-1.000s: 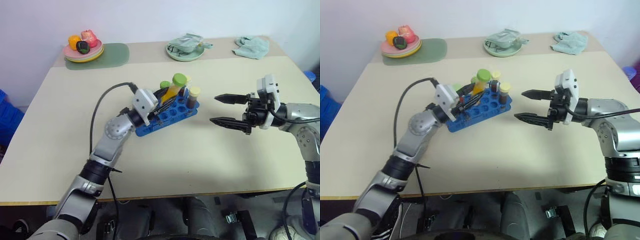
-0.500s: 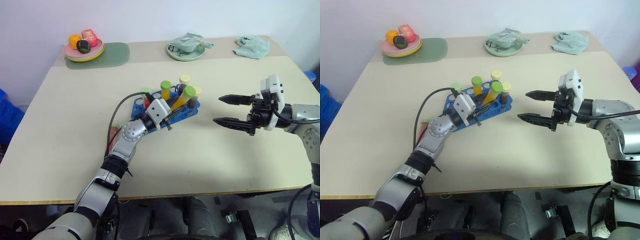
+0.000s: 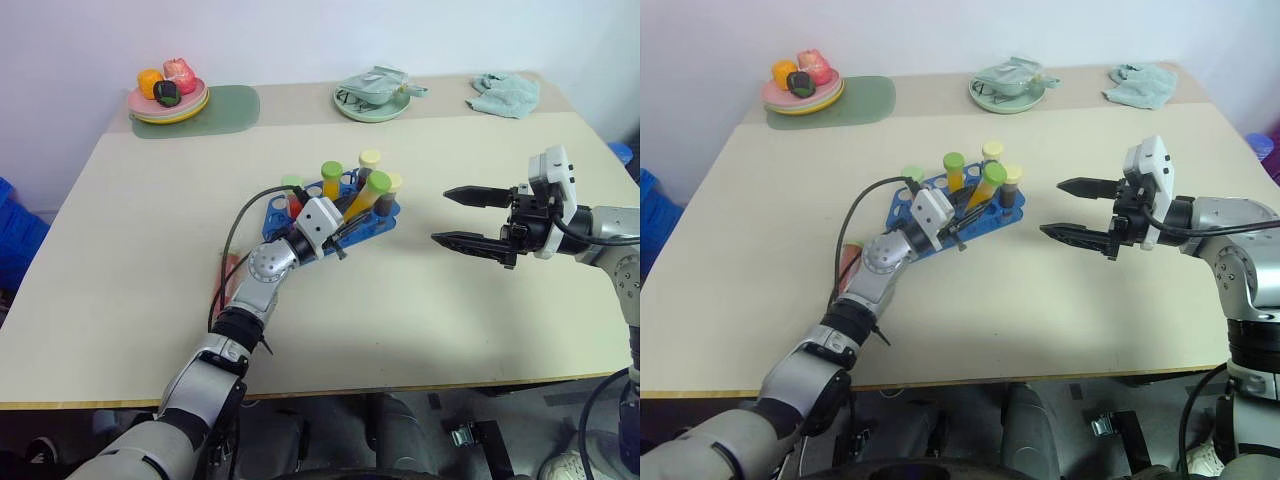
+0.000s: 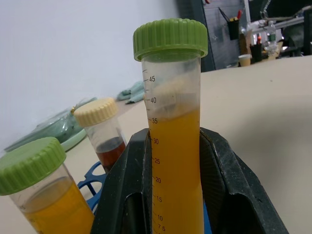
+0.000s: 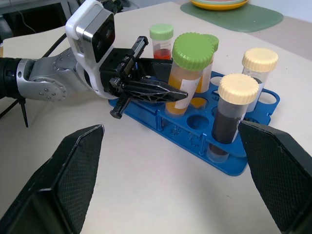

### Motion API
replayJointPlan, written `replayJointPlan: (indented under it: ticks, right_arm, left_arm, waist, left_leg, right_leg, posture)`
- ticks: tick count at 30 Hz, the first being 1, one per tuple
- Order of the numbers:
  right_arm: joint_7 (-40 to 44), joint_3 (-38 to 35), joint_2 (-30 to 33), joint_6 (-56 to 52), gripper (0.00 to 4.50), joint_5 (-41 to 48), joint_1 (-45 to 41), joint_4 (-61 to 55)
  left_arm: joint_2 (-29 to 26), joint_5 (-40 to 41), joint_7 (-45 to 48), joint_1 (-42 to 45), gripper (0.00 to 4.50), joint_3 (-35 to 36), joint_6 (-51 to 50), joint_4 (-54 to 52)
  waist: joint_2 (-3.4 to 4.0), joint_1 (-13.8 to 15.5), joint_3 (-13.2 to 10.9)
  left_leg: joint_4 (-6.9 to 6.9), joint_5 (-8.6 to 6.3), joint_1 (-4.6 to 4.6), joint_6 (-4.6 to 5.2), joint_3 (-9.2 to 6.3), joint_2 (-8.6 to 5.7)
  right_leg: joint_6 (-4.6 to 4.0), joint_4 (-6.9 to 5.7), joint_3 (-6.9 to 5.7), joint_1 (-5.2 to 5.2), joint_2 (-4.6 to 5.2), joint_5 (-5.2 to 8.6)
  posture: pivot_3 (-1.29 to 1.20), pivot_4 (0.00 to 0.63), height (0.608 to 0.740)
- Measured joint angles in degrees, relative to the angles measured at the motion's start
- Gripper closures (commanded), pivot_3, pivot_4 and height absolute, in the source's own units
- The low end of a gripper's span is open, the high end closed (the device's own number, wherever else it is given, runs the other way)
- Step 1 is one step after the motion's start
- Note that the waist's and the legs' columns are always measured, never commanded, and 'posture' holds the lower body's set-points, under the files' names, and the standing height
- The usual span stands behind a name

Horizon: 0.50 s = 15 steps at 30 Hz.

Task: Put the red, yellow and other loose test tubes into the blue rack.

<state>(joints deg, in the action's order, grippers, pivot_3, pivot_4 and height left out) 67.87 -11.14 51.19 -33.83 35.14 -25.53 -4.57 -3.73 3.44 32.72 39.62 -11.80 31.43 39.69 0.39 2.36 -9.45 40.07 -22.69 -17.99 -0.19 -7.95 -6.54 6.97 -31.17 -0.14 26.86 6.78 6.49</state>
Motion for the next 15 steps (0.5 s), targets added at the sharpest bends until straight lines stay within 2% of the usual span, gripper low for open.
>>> replayJointPlan:
  ticks: [5, 15]
  right_arm:
    - [0.0, 0.0, 0.2, 0.1, 0.00, -0.1, 0.0, 0.0]
    - [-0.1, 0.0, 0.3, 1.0, 0.00, -0.5, 0.0, 0.1]
  left_arm:
    - [1.6, 3.7, 1.4, -1.0, 3.76, 2.6, -2.7, -0.4]
    - [1.2, 2.8, 3.0, -2.7, 3.76, 2.9, -2.9, -2.8]
  waist:
    - [0.00, 0.0, 0.0]
    - [0.01, -0.1, 0.0]
  left_leg:
    - [0.00, 0.00, 0.00, 0.00, 0.00, 0.00]
    - [0.00, 0.00, 0.01, 0.00, 0.01, 0.01]
  right_leg:
    - [0.00, 0.00, 0.00, 0.00, 0.00, 0.00]
    - [0.00, 0.00, 0.00, -0.01, -0.02, -0.01]
  posture:
    - [0.00, 0.150, 0.740]
    - [0.00, 0.150, 0.740]
